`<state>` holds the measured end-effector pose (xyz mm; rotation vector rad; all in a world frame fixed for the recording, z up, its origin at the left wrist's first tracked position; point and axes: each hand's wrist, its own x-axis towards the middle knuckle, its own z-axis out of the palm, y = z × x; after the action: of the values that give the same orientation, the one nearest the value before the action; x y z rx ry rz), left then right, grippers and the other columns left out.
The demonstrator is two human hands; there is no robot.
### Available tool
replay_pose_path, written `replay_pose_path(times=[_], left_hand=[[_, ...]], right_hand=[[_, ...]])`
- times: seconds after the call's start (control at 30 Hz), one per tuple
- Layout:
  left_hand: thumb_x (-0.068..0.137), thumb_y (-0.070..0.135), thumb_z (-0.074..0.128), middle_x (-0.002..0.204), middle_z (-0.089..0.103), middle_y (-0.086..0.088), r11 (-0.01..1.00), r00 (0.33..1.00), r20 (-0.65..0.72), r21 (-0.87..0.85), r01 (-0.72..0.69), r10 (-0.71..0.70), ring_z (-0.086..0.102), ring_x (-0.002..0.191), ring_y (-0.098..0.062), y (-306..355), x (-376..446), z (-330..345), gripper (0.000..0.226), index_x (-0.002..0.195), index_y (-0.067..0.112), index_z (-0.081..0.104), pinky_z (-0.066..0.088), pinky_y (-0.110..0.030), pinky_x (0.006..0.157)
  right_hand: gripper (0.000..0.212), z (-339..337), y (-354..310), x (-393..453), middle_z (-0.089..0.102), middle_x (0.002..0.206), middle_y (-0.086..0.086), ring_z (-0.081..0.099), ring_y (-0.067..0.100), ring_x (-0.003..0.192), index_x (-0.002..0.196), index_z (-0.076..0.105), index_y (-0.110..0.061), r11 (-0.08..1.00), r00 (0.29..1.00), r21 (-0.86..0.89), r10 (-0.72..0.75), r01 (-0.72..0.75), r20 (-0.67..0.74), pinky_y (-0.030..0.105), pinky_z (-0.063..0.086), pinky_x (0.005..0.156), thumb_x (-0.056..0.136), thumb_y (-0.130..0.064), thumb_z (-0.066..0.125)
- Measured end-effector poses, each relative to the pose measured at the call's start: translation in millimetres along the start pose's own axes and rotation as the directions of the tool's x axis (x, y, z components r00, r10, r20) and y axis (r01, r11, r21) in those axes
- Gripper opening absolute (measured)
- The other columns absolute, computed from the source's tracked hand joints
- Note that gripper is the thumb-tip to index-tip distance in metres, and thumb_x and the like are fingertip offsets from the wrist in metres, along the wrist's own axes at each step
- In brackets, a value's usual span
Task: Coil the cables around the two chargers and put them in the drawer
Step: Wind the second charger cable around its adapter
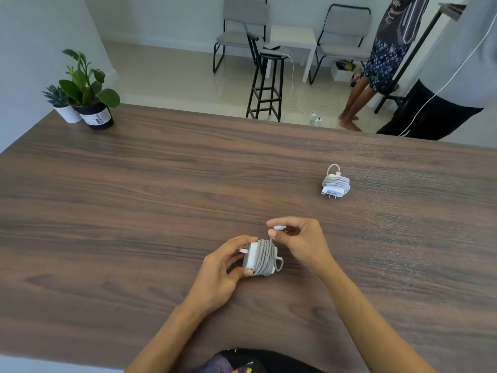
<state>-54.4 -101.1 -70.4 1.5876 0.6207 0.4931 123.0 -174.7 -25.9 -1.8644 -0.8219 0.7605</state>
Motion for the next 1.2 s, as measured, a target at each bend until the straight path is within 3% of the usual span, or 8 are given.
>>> replay_pose_path(times=[0.2, 0.43, 0.53, 0.63, 0.7, 0.87, 1.0, 1.2], left_hand=[[0.076, -0.006, 0.064, 0.129, 0.054, 0.012, 1.0, 1.0, 0.014, -0.001, 0.017, -0.017, 0.052, 0.124, -0.014, 1.2, -2.4, 2.3, 0.06, 0.126, 0.026, 0.055, 0.043, -0.033, 0.105], [0.079, 0.002, 0.072, 0.132, 0.053, 0.009, 0.997, 0.997, -0.018, -0.022, 0.073, -0.073, 0.055, 0.12, -0.009, 2.5, -1.9, 6.6, 0.062, 0.132, 0.024, 0.05, 0.043, -0.026, 0.104], [0.072, 0.015, 0.08, 0.129, 0.055, 0.011, 0.992, 0.989, -0.087, 0.036, 0.122, -0.118, 0.055, 0.114, 0.003, 3.0, -1.6, 7.6, 0.068, 0.131, 0.025, 0.05, 0.044, -0.014, 0.096], [0.067, 0.029, 0.083, 0.116, 0.061, 0.016, 0.978, 0.987, -0.097, 0.152, 0.142, -0.128, 0.059, 0.104, 0.008, 7.3, -1.3, 5.1, 0.061, 0.122, 0.029, 0.056, 0.047, -0.012, 0.09], [0.065, 0.029, 0.085, 0.109, 0.065, 0.016, 0.973, 0.991, -0.087, 0.196, 0.119, -0.104, 0.062, 0.099, 0.005, 11.2, -1.5, 3.2, 0.055, 0.113, 0.035, 0.059, 0.05, -0.016, 0.089], [0.065, 0.017, 0.085, 0.112, 0.063, 0.019, 0.957, 0.988, -0.138, 0.289, -0.021, 0.063, 0.06, 0.103, 0.004, 14.0, -3.7, 0.2, 0.06, 0.117, 0.033, 0.058, 0.045, -0.011, 0.09], [0.065, 0.01, 0.083, 0.112, 0.061, 0.023, 0.918, 0.959, -0.186, 0.375, -0.13, 0.212, 0.056, 0.105, 0.009, 12.5, -6.0, 5.2, 0.056, 0.114, 0.025, 0.06, 0.039, -0.005, 0.089], [0.067, 0.012, 0.083, 0.115, 0.062, 0.022, 0.929, 0.956, -0.227, 0.357, -0.096, 0.186, 0.057, 0.105, 0.011, 10.5, -6.8, 11.8, 0.058, 0.119, 0.023, 0.059, 0.038, -0.003, 0.089]], right_hand=[[0.04, 13.3, 3.8, -1.0, 0.068, 0.069, -0.002, 0.063, 0.002, 0.063, 0.111, 0.064, -0.021, 0.959, 0.996, 0.267, 0.091, -0.092, 0.017, 0.013, 0.049, 0.065, 0.077, 0.0, 0.072], [0.036, 17.4, 6.8, -2.7, 0.07, 0.072, 0.004, 0.064, 0.007, 0.064, 0.112, 0.063, -0.014, 0.933, 0.989, 0.33, 0.149, -0.142, 0.004, 0.017, 0.052, 0.062, 0.079, 0.001, 0.069], [0.035, 17.9, 7.3, -5.2, 0.07, 0.073, 0.004, 0.064, 0.006, 0.063, 0.11, 0.064, -0.015, 0.927, 0.988, 0.345, 0.157, -0.15, 0.009, 0.016, 0.051, 0.061, 0.08, 0.0, 0.069], [0.035, 19.3, 5.9, -6.9, 0.07, 0.074, 0.005, 0.065, 0.007, 0.065, 0.111, 0.064, -0.015, 0.922, 0.988, 0.357, 0.153, -0.149, 0.016, 0.017, 0.052, 0.062, 0.08, 0.0, 0.069], [0.035, 19.6, 3.7, -8.3, 0.07, 0.074, 0.004, 0.066, 0.008, 0.066, 0.111, 0.064, -0.015, 0.919, 0.99, 0.368, 0.139, -0.139, 0.027, 0.017, 0.053, 0.063, 0.08, 0.0, 0.07], [0.033, 18.1, -2.0, -14.6, 0.073, 0.072, -0.001, 0.067, 0.008, 0.073, 0.106, 0.066, -0.02, 0.915, 0.997, 0.397, 0.068, -0.071, 0.023, 0.017, 0.052, 0.069, 0.078, -0.003, 0.072], [0.024, 21.5, -0.2, -21.4, 0.073, 0.074, -0.002, 0.066, 0.008, 0.073, 0.089, 0.072, -0.022, 0.918, 0.998, 0.396, 0.044, -0.022, -0.048, 0.023, 0.053, 0.071, 0.076, -0.002, 0.074], [0.021, 23.9, 1.7, -28.7, 0.075, 0.085, -0.006, 0.069, 0.008, 0.084, 0.087, 0.074, -0.022, 0.907, 0.99, 0.422, 0.045, 0.016, -0.133, 0.023, 0.054, 0.08, 0.079, -0.002, 0.071]])
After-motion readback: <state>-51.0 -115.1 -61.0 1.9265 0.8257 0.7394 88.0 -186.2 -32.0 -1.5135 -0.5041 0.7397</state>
